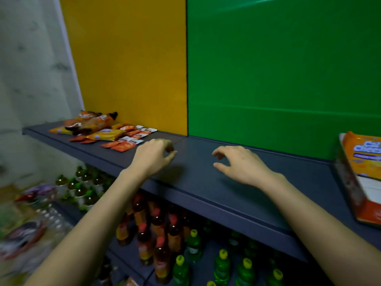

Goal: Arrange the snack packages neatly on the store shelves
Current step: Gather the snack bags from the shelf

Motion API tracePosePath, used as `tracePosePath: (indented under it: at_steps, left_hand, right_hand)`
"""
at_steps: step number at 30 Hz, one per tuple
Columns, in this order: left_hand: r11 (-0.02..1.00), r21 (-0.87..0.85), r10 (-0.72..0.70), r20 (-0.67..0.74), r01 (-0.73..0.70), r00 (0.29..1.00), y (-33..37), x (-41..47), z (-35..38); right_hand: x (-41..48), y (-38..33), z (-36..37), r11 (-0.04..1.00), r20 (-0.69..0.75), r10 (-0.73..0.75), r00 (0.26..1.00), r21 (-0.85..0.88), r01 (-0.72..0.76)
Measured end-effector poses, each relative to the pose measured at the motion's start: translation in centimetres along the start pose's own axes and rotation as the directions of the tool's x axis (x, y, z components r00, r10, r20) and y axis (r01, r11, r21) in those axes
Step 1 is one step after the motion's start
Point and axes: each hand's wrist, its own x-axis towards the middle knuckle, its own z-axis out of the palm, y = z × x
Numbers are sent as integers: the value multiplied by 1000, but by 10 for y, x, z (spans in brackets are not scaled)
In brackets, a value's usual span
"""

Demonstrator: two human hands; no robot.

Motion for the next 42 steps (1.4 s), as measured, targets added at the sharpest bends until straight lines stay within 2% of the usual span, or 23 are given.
tracePosePath:
  at_steps: [6, 10, 19, 26, 34, 42]
  left_hand:
    - [998, 53, -40, 46, 37, 998, -96, -21, -15]
    - [991, 63, -122, 48, 119, 991, -155, -31, -19]
    - [971, 53, -233, -7, 233, 972, -266, -23, -13]
    - [964, 33, -263, -58, 265, 963, -351, 21, 1]
    - [962, 52, -263, -77, 268, 962, -440, 99, 9]
    - [928, -27, -373, -35, 373, 927, -521, 148, 30]
  right_hand:
    - [49, -72, 36, 996, 9, -9, 1000, 87, 8]
    - [86, -115, 56, 990, 20, -18, 1000, 138, 15]
    - [188, -180, 102, 977, 61, -43, 997, 213, 29]
    - [291, -216, 132, 971, 43, -75, 996, 231, 63]
    - [404, -245, 151, 974, 74, -1, 997, 227, -16]
    - [471, -271, 172, 955, 129, 145, 981, 242, -173]
